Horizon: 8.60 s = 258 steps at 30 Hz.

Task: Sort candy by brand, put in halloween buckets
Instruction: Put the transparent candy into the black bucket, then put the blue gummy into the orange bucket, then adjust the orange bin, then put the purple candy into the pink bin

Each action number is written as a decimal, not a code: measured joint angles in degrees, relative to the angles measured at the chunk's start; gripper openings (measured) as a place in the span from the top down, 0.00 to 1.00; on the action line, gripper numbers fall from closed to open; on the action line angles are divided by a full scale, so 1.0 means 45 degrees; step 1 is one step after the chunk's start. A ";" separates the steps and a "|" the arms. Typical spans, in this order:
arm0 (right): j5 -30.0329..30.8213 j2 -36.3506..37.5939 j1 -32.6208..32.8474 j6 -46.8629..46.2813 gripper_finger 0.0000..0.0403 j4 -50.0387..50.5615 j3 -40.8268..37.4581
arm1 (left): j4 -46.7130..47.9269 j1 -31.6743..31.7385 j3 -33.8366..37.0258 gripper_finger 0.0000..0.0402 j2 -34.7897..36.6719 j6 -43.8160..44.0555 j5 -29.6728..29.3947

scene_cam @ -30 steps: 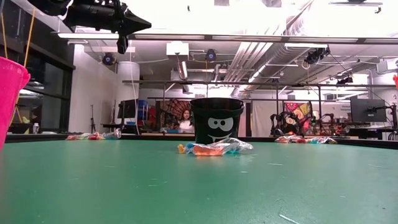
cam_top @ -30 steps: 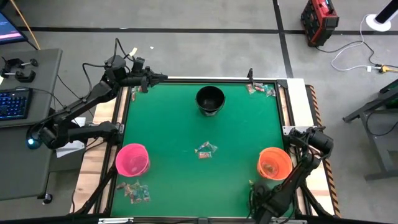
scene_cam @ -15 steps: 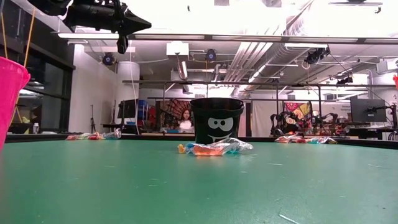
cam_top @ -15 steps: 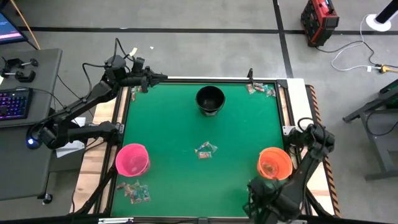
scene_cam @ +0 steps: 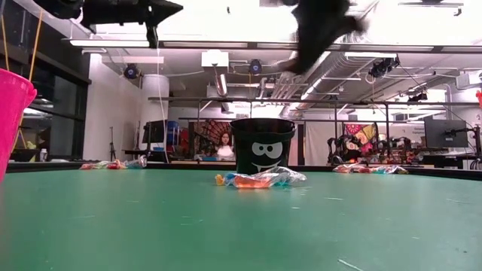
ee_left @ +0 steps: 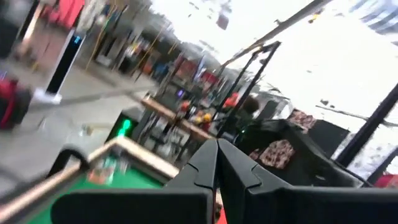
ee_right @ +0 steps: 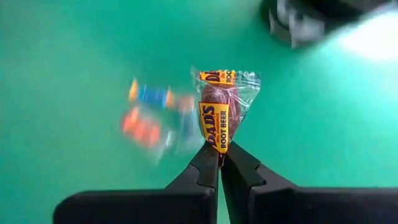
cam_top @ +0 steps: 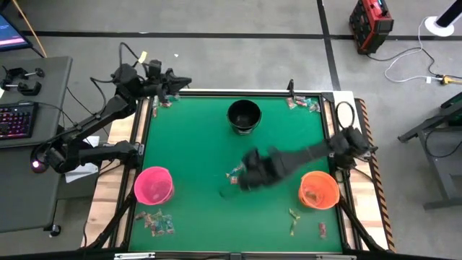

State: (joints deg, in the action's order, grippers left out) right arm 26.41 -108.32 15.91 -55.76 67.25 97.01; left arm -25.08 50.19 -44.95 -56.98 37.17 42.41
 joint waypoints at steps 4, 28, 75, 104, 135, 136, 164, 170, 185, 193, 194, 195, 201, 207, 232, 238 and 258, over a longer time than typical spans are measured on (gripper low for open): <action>0.0057 0.0051 -0.2583 0.1823 1.00 -0.0570 0.0000 | 0.0148 0.0019 0.0000 1.00 0.0002 -0.0646 0.1347; -0.8071 0.0327 -0.9555 0.6240 0.55 -0.3418 -0.0005 | 0.4994 -0.1142 0.0000 1.00 -0.0003 -0.3886 0.1284; -0.8524 0.1833 -1.1640 0.9097 0.36 -0.7049 -0.0005 | 2.1069 0.1273 -1.0452 0.50 -1.3720 -0.8955 -1.3215; -0.8086 0.3430 -1.1468 0.9829 0.36 -0.6904 -0.0005 | 2.0224 0.0082 -1.0285 1.00 -1.0521 -0.8961 -1.0463; -0.7407 0.8138 -0.9001 0.7486 0.36 -0.6209 -0.0005 | -0.0383 -1.1853 -0.8494 1.00 -1.3370 -0.3040 -0.6057; -0.7180 0.8142 -0.8830 0.7446 0.36 -0.6132 -0.0002 | -0.0397 -1.1977 -0.9008 1.00 -1.3833 -0.3358 -0.6026; -0.3879 0.8137 -0.7084 0.6380 0.36 -0.5704 -0.0005 | 0.2570 -1.2560 -1.7739 0.63 -2.0495 -0.5540 -0.6915; -0.3880 0.8157 -0.7084 0.6390 0.36 -0.5709 -0.0005 | 0.3751 -1.2551 -1.8481 0.45 -2.0422 -0.5539 -0.6625; -0.3931 0.8927 -0.6006 0.5670 0.36 0.0244 0.0000 | 1.3375 -1.1205 -1.8923 0.44 -1.7132 -0.8577 -0.4408; -0.3201 0.9743 -0.2307 0.1712 0.36 0.4439 -0.0845 | 1.2400 -1.0191 -1.2986 0.84 -1.3643 -0.8407 -0.4603; -0.3199 0.9793 -0.1625 0.1026 0.37 0.4522 -0.1295 | 1.1561 -1.0131 -1.1879 0.91 -1.2937 -0.8106 -0.4600; -0.3228 0.9808 -0.0948 0.0410 0.38 0.4424 -0.1861 | 1.0685 -1.0100 -1.0738 0.95 -1.2313 -0.7679 -0.4597; -0.4629 0.9643 0.2739 -0.2240 0.64 0.1687 -0.6081 | 0.5754 -1.0044 -0.4572 0.97 -0.8274 -0.4624 -0.5992; -0.6980 0.9633 0.5123 -0.4489 0.96 -0.0524 -0.9098 | 0.5526 -1.0032 -0.2188 1.00 -0.5006 -0.3758 -0.8007; -0.4868 0.9633 0.3286 -0.1599 1.00 -0.2453 -1.1142 | 0.5325 -0.9486 -0.2089 1.00 -0.2587 -0.4750 -0.9300; -0.4864 0.9633 0.3291 -0.1203 1.00 -0.3339 -1.1142 | 0.5444 -0.9491 -0.2089 1.00 -0.2592 -0.5276 -0.9236; -0.1933 0.9769 0.1956 -0.2223 1.00 0.2799 -0.5813 | 1.2558 -0.6425 -0.3553 1.00 -0.1504 -0.4841 -0.8717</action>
State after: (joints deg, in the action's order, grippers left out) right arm 17.71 -64.36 24.71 -65.76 79.85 70.85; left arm 31.43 21.28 -60.94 -63.75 15.38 3.18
